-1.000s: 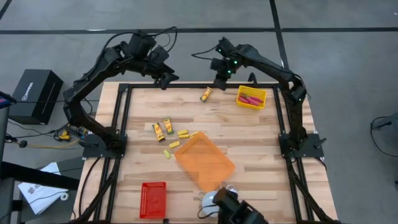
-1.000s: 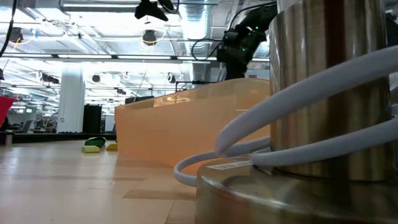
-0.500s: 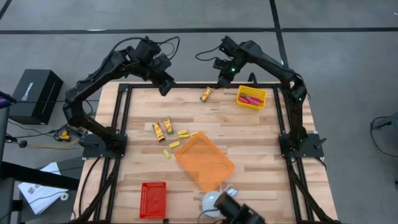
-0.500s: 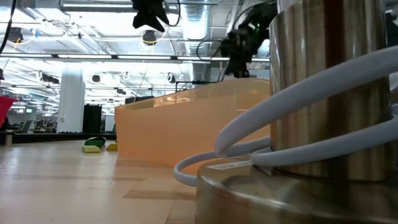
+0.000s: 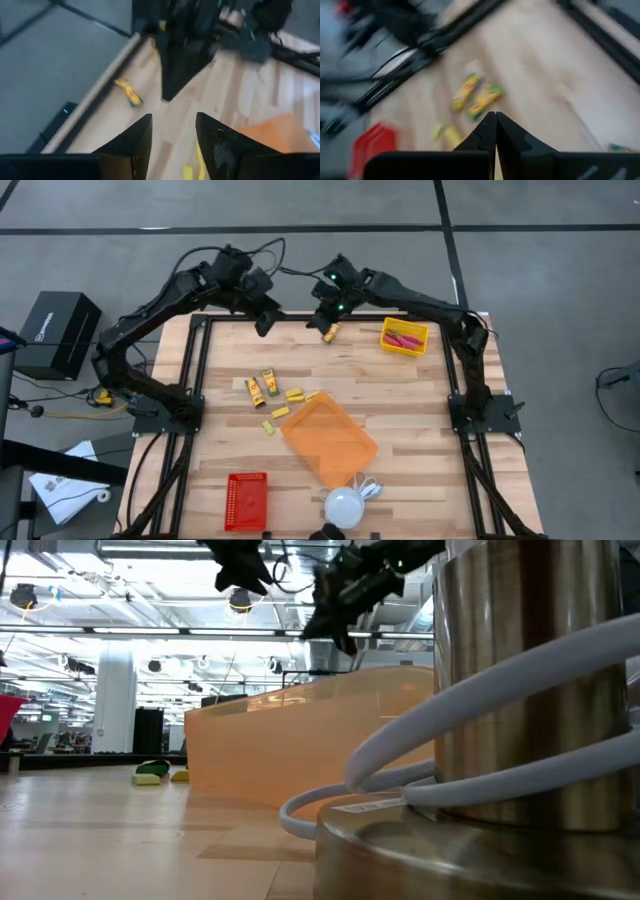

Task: Pick & Place School Supplies
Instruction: Put the crayon pack into the orange bin

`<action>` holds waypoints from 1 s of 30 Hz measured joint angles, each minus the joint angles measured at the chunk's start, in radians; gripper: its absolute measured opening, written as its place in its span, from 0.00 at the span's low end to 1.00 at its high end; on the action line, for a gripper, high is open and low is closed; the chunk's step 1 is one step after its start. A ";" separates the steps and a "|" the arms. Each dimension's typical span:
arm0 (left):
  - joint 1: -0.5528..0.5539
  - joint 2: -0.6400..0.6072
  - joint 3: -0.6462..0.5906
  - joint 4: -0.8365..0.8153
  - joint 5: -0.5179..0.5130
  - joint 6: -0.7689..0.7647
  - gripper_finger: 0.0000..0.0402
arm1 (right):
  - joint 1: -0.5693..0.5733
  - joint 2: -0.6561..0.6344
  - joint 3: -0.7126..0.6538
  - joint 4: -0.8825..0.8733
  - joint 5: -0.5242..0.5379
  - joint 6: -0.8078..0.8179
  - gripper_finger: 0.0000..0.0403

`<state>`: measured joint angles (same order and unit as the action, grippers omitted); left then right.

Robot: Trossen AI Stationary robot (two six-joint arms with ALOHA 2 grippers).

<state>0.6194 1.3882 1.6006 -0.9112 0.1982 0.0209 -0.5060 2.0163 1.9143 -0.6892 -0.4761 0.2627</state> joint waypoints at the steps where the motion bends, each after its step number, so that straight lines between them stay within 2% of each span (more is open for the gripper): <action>1: 0.012 -0.021 -0.012 0.019 -0.001 -0.001 0.35 | 0.000 0.000 -0.027 0.035 0.029 0.039 0.00; 4: 0.069 -0.093 -0.058 0.054 -0.003 -0.002 0.33 | 0.002 -0.004 -0.082 0.130 0.069 0.130 0.00; 9: 0.155 -0.209 -0.159 0.066 -0.002 -0.008 0.31 | 0.035 -0.003 -0.131 0.166 0.235 0.276 0.00; 13: 0.207 -0.300 -0.247 0.069 0.029 -0.010 0.29 | 0.066 -0.004 -0.143 0.233 0.249 0.322 0.00; 18: 0.235 -0.374 -0.337 0.069 0.044 -0.011 0.29 | 0.102 -0.019 -0.110 0.280 0.212 0.347 0.00; 20: 0.235 -0.392 -0.362 0.077 0.061 -0.021 0.29 | 0.125 -0.019 -0.098 0.250 0.229 0.334 0.00; 23: 0.235 -0.409 -0.395 0.081 0.108 -0.049 0.29 | 0.161 -0.038 -0.094 0.184 0.309 0.294 0.00; 26: 0.231 -0.427 -0.416 0.082 0.122 -0.060 0.29 | 0.177 -0.101 -0.088 0.070 0.439 0.240 0.00; 30: 0.231 -0.446 -0.433 0.095 0.122 -0.062 0.29 | 0.135 -0.189 -0.093 -0.152 0.592 0.141 0.00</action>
<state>0.8501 0.9422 1.1676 -0.8167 0.3206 -0.0410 -0.3706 1.8272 1.8208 -0.8413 0.1157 0.4039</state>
